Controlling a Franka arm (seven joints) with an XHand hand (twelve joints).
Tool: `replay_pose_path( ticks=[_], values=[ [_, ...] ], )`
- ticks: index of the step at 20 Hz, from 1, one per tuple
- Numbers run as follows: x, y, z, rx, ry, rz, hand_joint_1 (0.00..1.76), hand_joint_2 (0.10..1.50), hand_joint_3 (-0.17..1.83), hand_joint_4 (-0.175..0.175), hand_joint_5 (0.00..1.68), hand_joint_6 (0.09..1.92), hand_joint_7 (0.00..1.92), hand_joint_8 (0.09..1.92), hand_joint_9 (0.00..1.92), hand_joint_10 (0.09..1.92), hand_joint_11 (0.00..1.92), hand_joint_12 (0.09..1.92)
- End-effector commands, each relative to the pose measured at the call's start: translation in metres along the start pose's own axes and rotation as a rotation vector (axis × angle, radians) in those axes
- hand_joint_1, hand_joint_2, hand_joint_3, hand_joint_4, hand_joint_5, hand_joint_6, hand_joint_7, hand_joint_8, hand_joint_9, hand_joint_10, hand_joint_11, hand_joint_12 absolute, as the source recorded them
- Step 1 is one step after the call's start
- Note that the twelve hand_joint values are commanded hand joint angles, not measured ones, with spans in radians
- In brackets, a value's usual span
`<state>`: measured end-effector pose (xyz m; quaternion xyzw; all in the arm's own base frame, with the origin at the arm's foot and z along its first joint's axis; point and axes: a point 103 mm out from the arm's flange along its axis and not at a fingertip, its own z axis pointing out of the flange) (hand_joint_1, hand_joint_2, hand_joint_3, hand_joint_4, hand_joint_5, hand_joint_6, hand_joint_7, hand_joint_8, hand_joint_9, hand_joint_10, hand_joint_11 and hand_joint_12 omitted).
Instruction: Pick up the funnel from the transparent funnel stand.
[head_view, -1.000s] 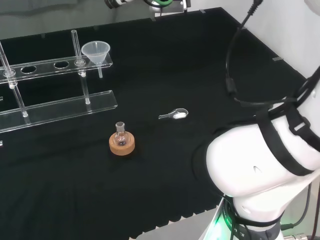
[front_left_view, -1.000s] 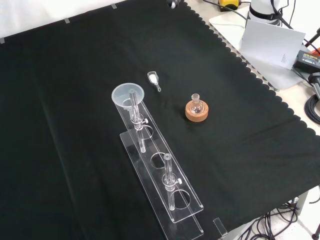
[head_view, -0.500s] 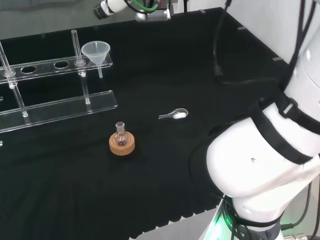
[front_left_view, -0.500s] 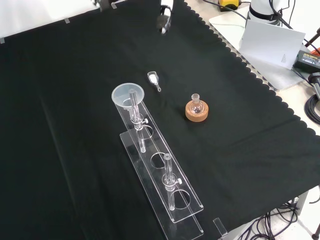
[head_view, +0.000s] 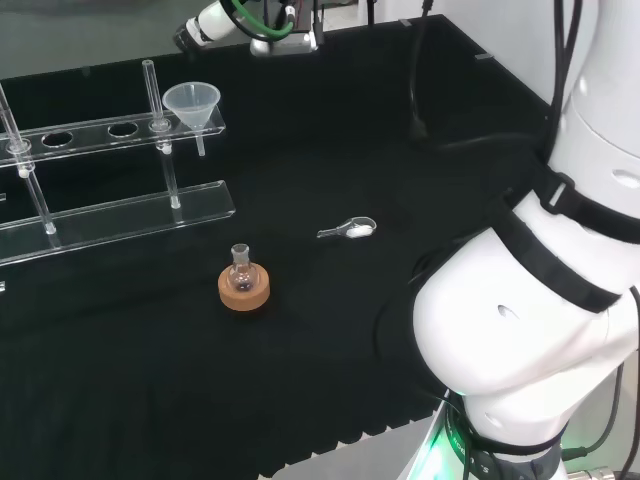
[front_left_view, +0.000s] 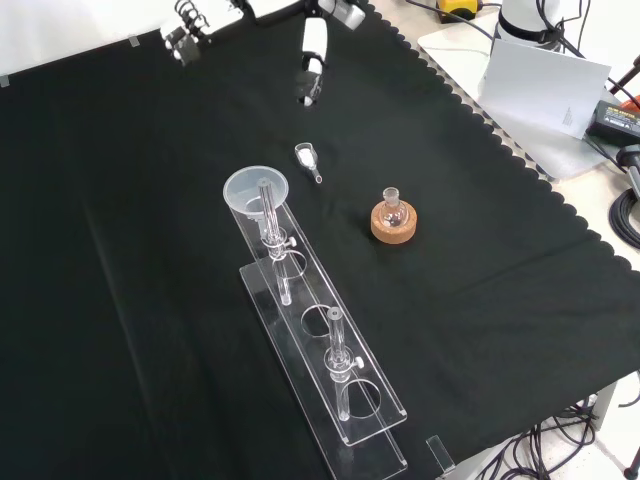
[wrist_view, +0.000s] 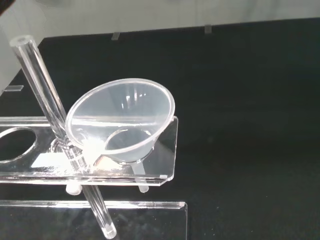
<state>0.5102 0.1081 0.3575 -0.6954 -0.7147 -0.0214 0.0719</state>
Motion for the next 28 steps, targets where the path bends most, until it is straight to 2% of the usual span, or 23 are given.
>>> replay_pose_path(
  ticks=[1,6,12,22,28],
  values=[
    [0.008,0.02,0.033,0.116,0.058,0.012,0.23,0.56,0.06,0.073,0.0,0.09,0.0,0.09,0.0,0.09,0.0,0.09],
    [0.027,0.016,0.045,0.104,0.064,-0.044,0.2,0.55,0.05,0.071,0.0,0.09,0.0,0.09,0.0,0.09,0.0,0.09],
    [0.04,0.012,0.044,0.123,0.096,-0.035,0.34,0.62,0.07,0.06,0.0,0.09,0.0,0.09,0.0,0.09,0.0,0.09],
    [0.056,0.004,0.052,0.127,0.079,-0.078,0.35,0.62,0.07,0.051,0.0,0.09,0.0,0.09,0.0,0.09,0.0,0.09],
    [0.059,0.018,0.065,0.118,0.079,-0.083,0.35,0.63,0.07,0.048,0.0,0.09,0.0,0.09,0.0,0.09,0.0,0.09]
  ],
)
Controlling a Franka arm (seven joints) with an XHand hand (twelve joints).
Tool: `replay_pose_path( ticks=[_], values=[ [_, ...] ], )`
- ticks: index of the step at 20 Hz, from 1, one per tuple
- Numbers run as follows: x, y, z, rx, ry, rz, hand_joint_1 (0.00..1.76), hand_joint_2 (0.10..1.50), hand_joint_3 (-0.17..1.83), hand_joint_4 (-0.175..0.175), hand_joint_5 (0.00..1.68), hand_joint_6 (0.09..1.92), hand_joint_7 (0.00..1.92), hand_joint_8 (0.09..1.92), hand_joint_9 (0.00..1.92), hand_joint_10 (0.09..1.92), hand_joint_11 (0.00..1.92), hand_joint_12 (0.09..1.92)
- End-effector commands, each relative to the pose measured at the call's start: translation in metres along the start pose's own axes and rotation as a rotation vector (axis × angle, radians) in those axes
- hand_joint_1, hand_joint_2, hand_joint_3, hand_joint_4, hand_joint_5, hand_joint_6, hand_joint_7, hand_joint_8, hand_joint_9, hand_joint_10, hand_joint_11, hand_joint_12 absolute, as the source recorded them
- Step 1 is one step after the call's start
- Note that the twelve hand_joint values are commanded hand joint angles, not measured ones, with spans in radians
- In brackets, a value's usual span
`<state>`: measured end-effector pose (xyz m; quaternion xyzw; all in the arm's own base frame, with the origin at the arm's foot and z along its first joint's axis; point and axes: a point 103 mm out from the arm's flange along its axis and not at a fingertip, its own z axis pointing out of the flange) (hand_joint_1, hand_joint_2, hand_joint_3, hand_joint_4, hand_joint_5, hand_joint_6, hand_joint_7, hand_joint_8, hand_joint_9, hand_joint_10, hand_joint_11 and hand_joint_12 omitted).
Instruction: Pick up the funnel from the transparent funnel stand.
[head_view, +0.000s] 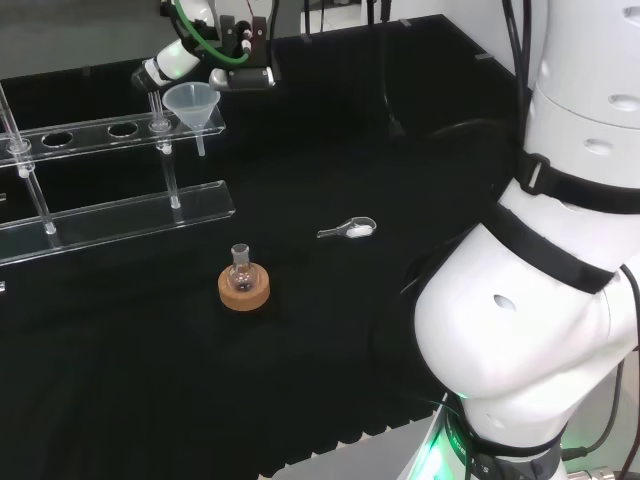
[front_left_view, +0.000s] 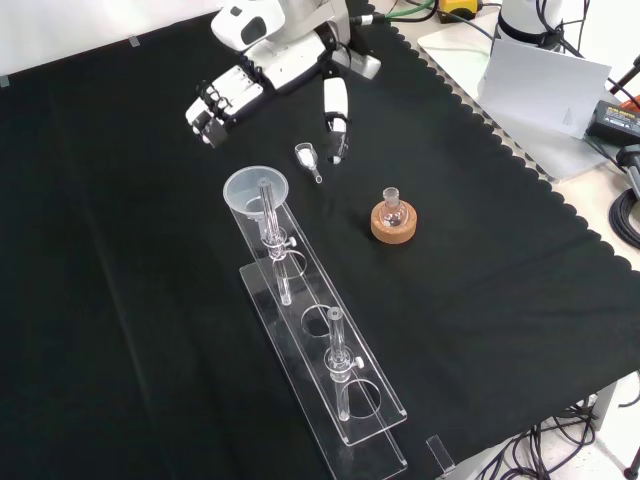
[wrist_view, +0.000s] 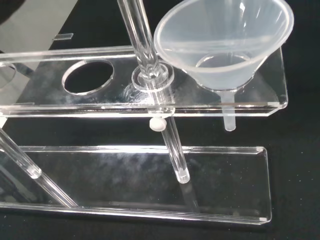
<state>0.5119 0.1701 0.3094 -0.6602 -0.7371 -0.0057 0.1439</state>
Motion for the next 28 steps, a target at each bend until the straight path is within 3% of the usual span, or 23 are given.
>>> replay_pose_path(
  ticks=[1,14,28],
  values=[
    [0.002,0.016,0.009,-0.011,-0.003,-0.009,0.35,0.63,0.06,0.047,0.0,0.09,0.0,0.09,0.0,0.09,0.0,0.09],
    [-0.016,0.048,0.03,0.05,-0.027,0.017,0.36,0.63,0.06,0.04,0.0,0.09,0.0,0.09,0.0,0.09,0.0,0.09],
    [-0.014,0.046,0.057,0.113,-0.032,0.024,0.35,0.64,0.05,0.023,0.0,0.09,0.0,0.09,0.0,0.09,0.0,0.09]
  ],
)
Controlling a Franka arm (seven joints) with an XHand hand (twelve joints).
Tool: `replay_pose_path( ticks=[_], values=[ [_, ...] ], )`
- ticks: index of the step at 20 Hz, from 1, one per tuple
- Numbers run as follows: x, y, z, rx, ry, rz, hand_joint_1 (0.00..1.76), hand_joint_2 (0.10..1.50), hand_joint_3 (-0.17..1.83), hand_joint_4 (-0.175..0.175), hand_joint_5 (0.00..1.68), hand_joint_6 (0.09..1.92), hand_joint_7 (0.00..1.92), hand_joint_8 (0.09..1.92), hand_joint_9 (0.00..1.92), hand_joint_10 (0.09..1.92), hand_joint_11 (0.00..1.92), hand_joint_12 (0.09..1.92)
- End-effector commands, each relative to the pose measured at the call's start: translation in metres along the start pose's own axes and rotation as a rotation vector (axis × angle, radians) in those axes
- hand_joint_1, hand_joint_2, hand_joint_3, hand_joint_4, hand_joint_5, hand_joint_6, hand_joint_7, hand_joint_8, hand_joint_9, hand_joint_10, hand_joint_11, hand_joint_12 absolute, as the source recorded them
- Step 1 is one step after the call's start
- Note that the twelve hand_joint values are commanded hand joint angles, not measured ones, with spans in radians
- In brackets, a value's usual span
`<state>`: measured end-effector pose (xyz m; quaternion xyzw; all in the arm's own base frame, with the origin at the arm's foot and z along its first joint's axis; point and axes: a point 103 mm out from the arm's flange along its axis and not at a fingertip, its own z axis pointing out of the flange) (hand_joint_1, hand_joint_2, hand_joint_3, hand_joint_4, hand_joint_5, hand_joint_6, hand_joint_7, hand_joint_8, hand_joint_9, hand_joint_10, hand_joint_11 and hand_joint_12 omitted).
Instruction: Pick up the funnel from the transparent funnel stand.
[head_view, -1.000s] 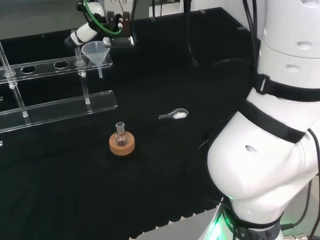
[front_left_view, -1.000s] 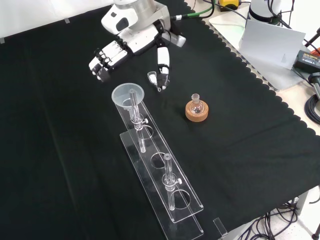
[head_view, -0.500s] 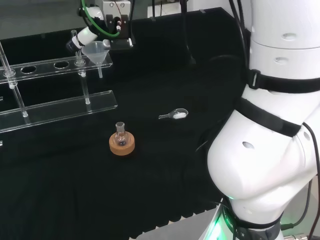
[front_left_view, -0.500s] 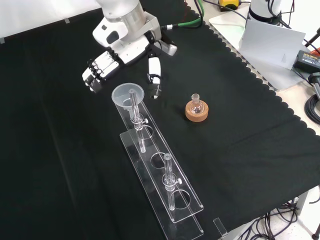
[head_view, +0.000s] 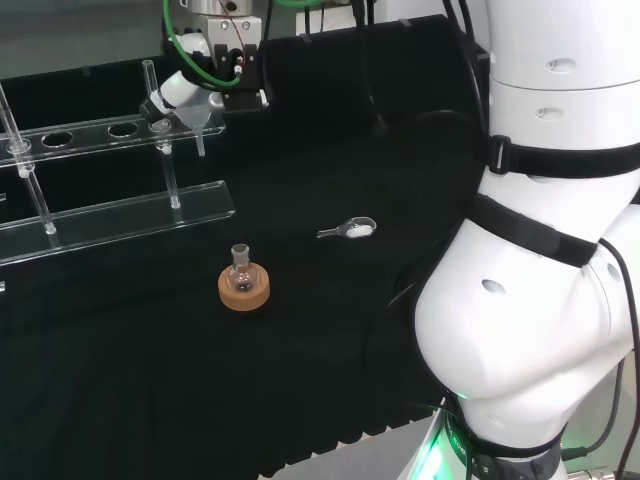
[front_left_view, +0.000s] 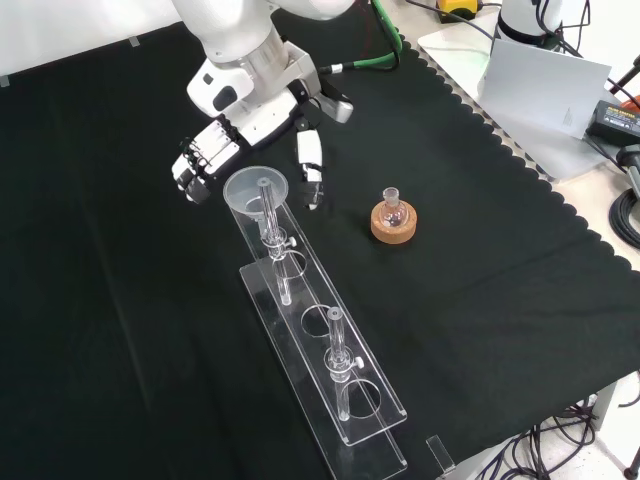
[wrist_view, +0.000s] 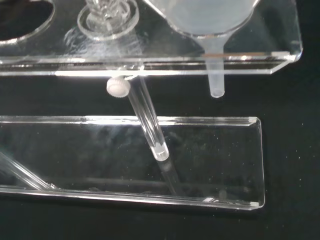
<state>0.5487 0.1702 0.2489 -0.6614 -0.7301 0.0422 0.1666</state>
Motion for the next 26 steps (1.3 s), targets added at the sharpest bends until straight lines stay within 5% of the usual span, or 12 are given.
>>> replay_pose_path(
  ticks=[1,9,16,21,24,26],
  values=[
    [0.003,0.0,0.008,0.017,-0.006,-0.001,0.35,0.64,0.05,0.02,0.0,0.09,0.0,0.09,0.0,0.09,0.0,0.09],
    [0.003,-0.004,0.02,0.025,-0.014,0.003,0.35,0.64,0.05,0.003,0.0,0.09,0.0,0.09,0.0,0.09,0.0,0.09],
    [0.002,-0.007,0.019,-0.054,0.011,0.018,0.4,0.67,0.04,-0.027,0.0,0.09,0.09,0.09,0.02,0.09,0.02,0.12],
    [0.003,-0.005,0.018,-0.074,0.01,0.019,0.47,0.7,0.01,-0.039,0.05,0.09,0.17,0.29,0.09,0.28,0.0,0.87],
    [0.004,-0.003,0.019,-0.067,0.008,0.016,0.5,0.71,0.0,-0.045,0.1,0.09,0.16,0.48,0.06,0.66,0.0,1.05],
    [0.004,-0.002,0.019,-0.059,0.008,0.016,0.5,0.71,0.0,-0.046,0.11,0.09,0.16,0.53,0.05,0.75,0.0,1.08]
  ],
)
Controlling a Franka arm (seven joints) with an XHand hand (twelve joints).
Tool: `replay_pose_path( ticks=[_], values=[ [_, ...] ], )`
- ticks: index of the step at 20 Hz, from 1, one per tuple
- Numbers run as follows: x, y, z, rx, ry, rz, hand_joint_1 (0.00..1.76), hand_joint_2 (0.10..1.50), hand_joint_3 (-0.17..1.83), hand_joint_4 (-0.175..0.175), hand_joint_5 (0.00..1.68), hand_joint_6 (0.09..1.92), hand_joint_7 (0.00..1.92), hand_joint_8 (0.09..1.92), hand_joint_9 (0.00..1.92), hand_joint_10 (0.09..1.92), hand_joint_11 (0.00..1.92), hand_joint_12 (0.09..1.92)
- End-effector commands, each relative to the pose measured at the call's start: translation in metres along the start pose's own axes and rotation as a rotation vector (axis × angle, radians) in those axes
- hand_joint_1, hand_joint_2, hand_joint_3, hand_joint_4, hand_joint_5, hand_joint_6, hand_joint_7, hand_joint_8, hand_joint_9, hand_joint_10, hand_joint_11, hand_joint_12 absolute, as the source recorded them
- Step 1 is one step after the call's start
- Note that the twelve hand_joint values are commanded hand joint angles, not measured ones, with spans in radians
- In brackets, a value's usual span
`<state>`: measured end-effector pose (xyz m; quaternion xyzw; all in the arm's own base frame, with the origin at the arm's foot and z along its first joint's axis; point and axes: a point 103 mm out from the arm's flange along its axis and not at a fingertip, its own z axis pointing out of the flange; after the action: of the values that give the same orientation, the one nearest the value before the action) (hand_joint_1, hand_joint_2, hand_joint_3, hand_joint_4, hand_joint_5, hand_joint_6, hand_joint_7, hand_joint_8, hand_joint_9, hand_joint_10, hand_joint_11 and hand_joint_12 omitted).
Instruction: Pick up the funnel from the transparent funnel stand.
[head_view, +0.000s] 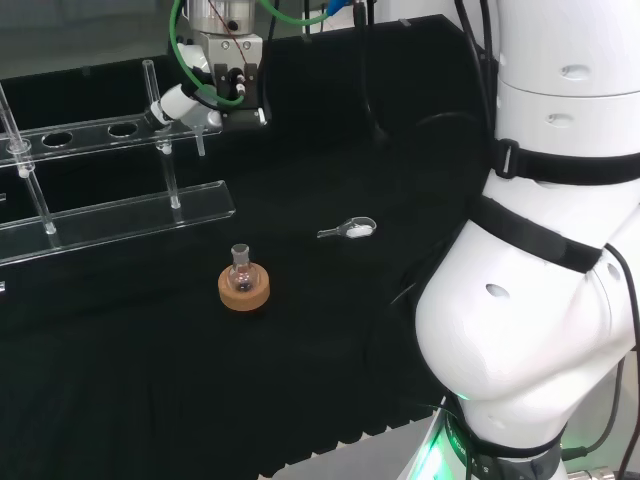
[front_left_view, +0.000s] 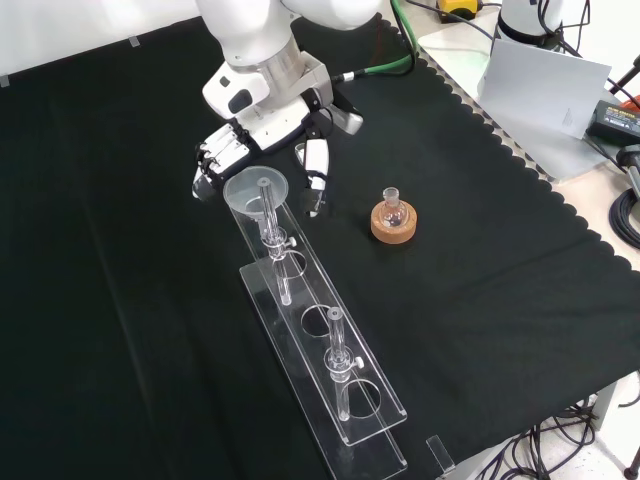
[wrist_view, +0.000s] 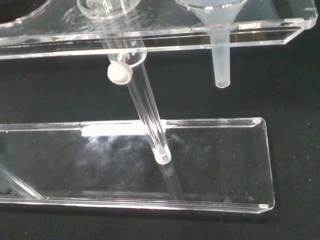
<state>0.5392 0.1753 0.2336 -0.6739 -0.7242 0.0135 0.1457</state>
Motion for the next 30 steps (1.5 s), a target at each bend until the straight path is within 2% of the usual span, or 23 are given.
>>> replay_pose_path(
  ticks=[1,8,19,30],
  values=[
    [0.0014,0.0023,0.002,0.015,-0.003,-0.002,0.51,0.71,0.0,-0.047,0.12,0.09,0.16,0.55,0.05,0.77,0.0,1.09],
    [-0.0017,0.0031,0.003,0.005,-0.011,0.005,0.52,0.71,0.01,-0.045,0.16,0.09,0.16,0.59,0.06,0.81,0.0,1.16],
    [-0.0029,0.0067,-0.0001,-0.001,-0.019,0.009,0.56,0.72,0.01,-0.046,0.3,0.09,0.32,0.63,0.2,0.8,0.0,1.25],
    [-0.0054,0.0058,0.0032,0.004,-0.031,0.02,0.63,0.73,0.01,-0.049,0.33,0.09,0.37,0.62,0.28,0.76,0.0,1.27]
  ],
)
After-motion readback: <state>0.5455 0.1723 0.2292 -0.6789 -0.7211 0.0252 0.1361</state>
